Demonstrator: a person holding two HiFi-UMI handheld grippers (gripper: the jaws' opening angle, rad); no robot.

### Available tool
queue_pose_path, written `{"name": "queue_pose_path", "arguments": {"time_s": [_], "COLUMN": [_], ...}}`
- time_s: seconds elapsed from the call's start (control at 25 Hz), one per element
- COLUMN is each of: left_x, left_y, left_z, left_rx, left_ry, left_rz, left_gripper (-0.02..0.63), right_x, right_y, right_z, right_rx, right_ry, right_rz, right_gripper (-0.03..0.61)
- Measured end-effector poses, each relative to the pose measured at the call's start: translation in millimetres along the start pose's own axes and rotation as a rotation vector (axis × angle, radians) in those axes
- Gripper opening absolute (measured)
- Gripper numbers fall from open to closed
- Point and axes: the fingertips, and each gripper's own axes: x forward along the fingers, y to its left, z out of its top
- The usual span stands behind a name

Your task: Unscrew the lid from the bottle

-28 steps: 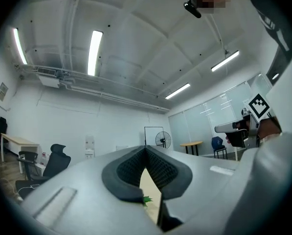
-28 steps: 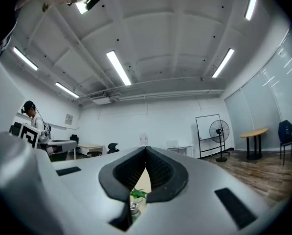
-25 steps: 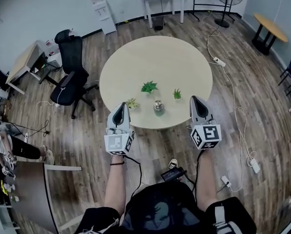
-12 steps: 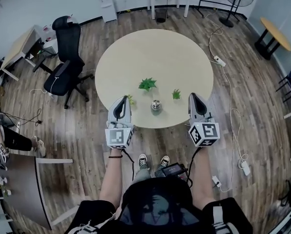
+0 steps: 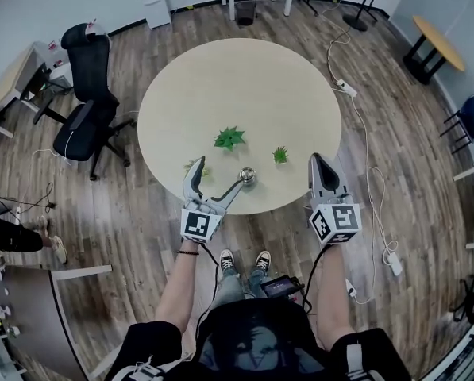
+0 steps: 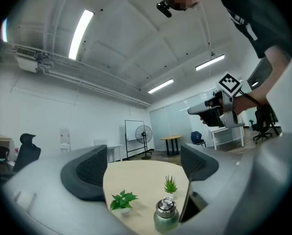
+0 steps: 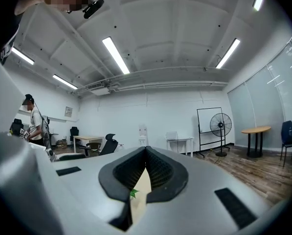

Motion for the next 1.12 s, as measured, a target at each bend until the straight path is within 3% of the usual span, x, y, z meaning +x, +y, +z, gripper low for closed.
{"name": "queue_pose_path", "arguments": {"time_s": [0.32, 0.44, 0.72, 1.0, 1.08, 1.12], "left_x": [29, 34, 46, 56, 59, 61], "left_y": [-50, -62, -75, -77, -76, -75], "left_z": [-152, -189, -241, -260, -260, -259], "left_rx": [-0.109, -0.14, -0.134, -0.163, -0.159, -0.156], "left_ry": [0.217, 0.264, 0.36, 0.406, 0.4, 0.398], "left_rz": [-0.112, -0.124, -0.135, -0.103, -0.103, -0.106], "left_gripper": [0.48, 0.483, 0.482, 0.472, 0.377, 0.376], "right_x": [12, 14, 15, 4, -1, -4], "right_y": [-12, -12, -14, -16, -17, -18], "right_z": [-45, -60, -83, -85, -83, -81], "right_rx": [-0.008, -0.003, 0.025, 0.035, 0.027, 0.022], "right_ry": [0.075, 0.097, 0.121, 0.129, 0.128, 0.125], "right_rz": [-0.009, -0.006, -0.002, -0.002, -0.006, -0.007], "right_gripper": [0.005, 0.005, 0.005, 0.005, 0.005, 0.005]}}
